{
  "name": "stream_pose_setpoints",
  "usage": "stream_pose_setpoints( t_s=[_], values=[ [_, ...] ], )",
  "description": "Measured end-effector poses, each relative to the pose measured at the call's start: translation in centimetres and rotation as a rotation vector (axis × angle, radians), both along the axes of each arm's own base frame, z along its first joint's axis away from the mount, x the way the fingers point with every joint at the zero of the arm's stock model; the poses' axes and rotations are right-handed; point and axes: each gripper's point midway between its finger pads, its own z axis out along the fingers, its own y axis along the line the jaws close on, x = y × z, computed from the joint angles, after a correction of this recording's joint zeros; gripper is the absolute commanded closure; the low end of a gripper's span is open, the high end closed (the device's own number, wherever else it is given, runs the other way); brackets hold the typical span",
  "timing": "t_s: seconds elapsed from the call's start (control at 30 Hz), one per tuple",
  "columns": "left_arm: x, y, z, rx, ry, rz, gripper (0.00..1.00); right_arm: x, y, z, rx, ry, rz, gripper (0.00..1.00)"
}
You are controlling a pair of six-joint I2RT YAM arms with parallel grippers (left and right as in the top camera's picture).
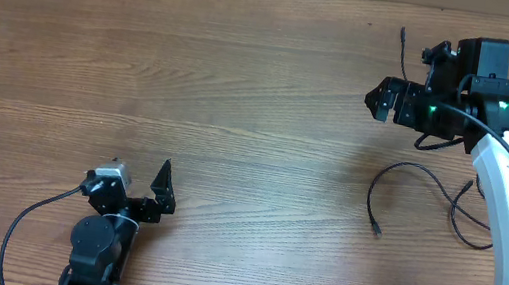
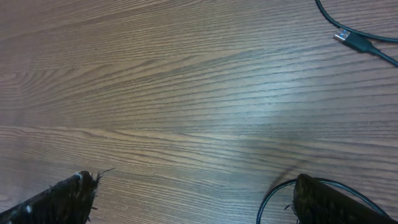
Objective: Untangle cables
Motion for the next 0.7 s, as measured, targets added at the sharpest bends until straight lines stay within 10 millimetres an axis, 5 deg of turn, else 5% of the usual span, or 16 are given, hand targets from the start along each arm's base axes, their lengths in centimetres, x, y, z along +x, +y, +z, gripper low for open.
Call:
stream_pose_setpoints(
  t_s=[0.3, 0.7],
  values=[
    [-0.4, -0.5, 2.8, 0.136, -0.131, -0.051, 0.00, 0.0, 0.0, 0.0, 0.000, 0.000, 0.001, 0.00],
    [-0.4, -0.5, 3.0, 0.172, -0.141, -0.060, 0.00, 0.0, 0.0, 0.0, -0.001, 0.000, 0.002, 0.00]
  ],
)
